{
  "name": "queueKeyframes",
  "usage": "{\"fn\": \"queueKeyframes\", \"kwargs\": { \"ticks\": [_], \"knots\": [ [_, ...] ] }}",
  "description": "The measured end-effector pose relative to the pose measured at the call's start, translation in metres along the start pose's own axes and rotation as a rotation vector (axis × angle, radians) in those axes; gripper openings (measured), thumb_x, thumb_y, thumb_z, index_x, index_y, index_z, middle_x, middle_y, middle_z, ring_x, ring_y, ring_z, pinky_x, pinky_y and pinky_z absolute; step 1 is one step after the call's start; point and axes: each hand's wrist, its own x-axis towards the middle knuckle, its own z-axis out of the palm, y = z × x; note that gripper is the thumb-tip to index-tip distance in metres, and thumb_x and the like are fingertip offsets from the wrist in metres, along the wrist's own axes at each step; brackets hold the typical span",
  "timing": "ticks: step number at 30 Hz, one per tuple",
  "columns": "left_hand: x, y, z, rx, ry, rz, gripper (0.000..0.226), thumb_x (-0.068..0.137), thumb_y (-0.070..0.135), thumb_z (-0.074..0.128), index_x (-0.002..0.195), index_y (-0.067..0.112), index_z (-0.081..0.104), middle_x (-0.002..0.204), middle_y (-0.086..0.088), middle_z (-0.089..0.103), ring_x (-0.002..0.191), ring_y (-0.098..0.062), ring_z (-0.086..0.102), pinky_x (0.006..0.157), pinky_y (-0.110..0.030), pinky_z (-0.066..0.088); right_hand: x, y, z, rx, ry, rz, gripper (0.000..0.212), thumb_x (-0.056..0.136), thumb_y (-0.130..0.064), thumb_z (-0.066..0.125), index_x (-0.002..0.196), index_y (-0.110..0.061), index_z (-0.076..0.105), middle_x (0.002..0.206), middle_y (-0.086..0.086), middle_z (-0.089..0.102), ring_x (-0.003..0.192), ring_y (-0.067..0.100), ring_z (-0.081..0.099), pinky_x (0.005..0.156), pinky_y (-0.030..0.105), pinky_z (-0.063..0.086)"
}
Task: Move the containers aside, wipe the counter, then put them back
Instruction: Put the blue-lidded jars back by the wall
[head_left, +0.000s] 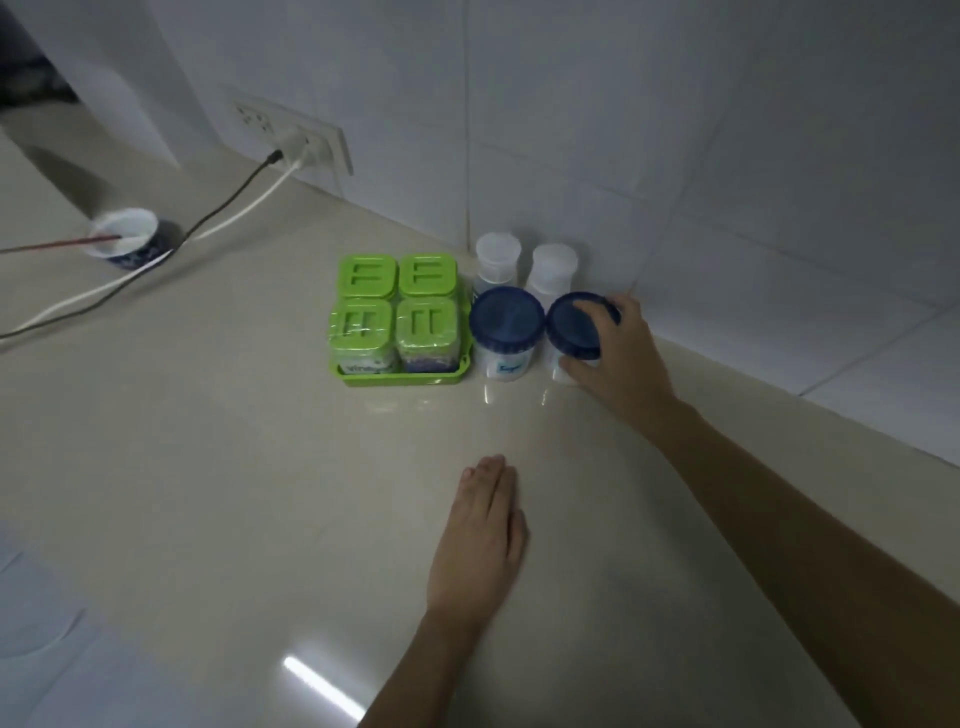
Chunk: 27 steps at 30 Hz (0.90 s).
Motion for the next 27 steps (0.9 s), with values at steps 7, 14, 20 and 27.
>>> {"fn": "queueKeyframes", "kwargs": {
  "ticks": [7,14,20,27],
  "knots": [
    [-0.001,-0.006,0.002,0.055,-0.006,0.014,0.042,0.090,0.020,0.050,0.129,0.005,0.055,0.141,-0.011,0.048,0.134,-0.024,0.042,0.118,-0.035,0.018,-0.035,0.015,-0.016,0.099,0.166,0.042,0.068,0.063,-0.029,0.078,0.124,-0.018,0.052,0.129,0.011,0.040,0.110,0.030,0.052,0.089,0.038,0.052],
    [-0.005,0.006,-0.005,-0.062,-0.020,0.101,0.040,0.091,0.024,0.051,0.127,0.008,0.057,0.139,-0.006,0.051,0.132,-0.020,0.044,0.119,-0.034,0.018,-0.129,0.092,-0.085,0.056,0.223,0.319,0.069,0.067,-0.030,0.078,0.130,-0.023,0.049,0.134,0.004,0.034,0.111,0.025,0.053,0.086,0.029,0.048],
    [-0.017,0.092,0.031,-0.242,-0.153,0.347,0.036,0.091,0.023,0.059,0.127,0.016,0.058,0.139,0.004,0.051,0.132,-0.011,0.043,0.118,-0.021,0.016,-0.207,0.161,-0.144,-0.075,0.222,0.443,0.066,0.070,-0.028,0.078,0.130,-0.022,0.050,0.136,0.011,0.039,0.118,0.031,0.051,0.090,0.039,0.050],
    [-0.027,0.195,0.084,-0.265,-0.229,0.540,0.037,0.092,0.024,0.053,0.128,0.017,0.056,0.138,0.002,0.050,0.131,-0.010,0.041,0.116,-0.019,0.019,-0.277,0.233,-0.191,-0.203,0.165,0.498,0.061,0.078,-0.029,0.072,0.132,-0.020,0.047,0.143,0.011,0.037,0.115,0.031,0.053,0.082,0.039,0.052]
  ]
}}
